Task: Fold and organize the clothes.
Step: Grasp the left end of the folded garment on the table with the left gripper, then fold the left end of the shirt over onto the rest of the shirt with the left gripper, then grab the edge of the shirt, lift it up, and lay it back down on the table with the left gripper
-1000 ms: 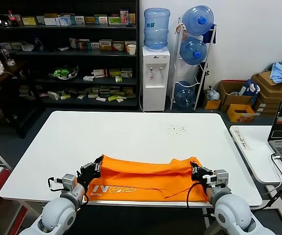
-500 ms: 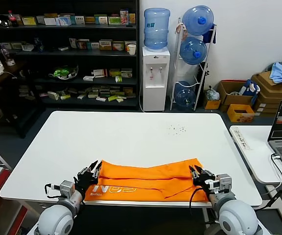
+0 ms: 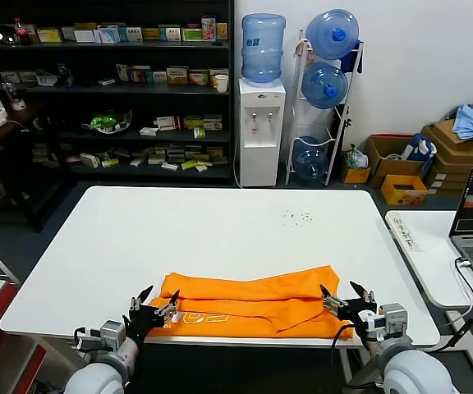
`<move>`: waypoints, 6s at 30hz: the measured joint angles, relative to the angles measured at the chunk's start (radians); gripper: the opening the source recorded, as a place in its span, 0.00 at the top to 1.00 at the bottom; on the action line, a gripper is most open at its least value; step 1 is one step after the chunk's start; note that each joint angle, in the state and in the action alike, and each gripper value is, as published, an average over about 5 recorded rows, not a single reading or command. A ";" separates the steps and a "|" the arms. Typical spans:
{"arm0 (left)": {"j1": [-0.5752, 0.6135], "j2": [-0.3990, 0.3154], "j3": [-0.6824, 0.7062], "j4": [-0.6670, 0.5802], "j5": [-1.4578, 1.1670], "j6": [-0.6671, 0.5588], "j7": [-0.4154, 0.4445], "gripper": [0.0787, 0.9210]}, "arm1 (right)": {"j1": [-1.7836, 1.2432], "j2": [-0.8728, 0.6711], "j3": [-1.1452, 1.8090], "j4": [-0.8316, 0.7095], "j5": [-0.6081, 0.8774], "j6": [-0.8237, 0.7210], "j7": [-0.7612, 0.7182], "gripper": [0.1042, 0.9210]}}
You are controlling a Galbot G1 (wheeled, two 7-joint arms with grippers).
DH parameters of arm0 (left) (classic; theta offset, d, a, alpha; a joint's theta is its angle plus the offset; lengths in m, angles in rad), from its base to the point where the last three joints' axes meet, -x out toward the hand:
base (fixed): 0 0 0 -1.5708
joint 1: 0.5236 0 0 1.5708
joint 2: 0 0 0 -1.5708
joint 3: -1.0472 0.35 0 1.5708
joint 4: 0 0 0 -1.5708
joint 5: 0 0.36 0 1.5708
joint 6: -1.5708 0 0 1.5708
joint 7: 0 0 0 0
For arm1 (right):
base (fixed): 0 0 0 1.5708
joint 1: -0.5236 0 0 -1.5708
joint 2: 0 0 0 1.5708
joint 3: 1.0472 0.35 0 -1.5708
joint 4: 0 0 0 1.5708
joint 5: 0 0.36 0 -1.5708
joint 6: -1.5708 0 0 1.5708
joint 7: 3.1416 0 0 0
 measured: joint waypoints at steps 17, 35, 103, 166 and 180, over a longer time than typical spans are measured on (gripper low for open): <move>0.000 -0.076 -0.029 0.070 0.002 -0.039 0.004 0.29 | -0.046 0.020 0.038 0.020 -0.022 0.009 -0.008 0.12; -0.005 -0.109 -0.022 0.111 0.004 -0.049 0.002 0.90 | -0.043 0.028 0.041 0.015 -0.022 0.014 -0.013 0.12; -0.045 -0.148 -0.082 -0.124 -0.221 0.126 -0.124 0.94 | 0.065 0.133 -0.037 -0.157 -0.100 0.079 -0.013 0.12; 0.024 -0.002 -0.256 0.149 -0.133 -0.012 0.139 0.12 | 0.087 0.137 -0.056 -0.168 -0.078 0.078 -0.012 0.12; 0.018 -0.012 -0.238 0.161 -0.118 -0.003 0.142 0.43 | 0.084 0.135 -0.055 -0.163 -0.078 0.077 -0.009 0.12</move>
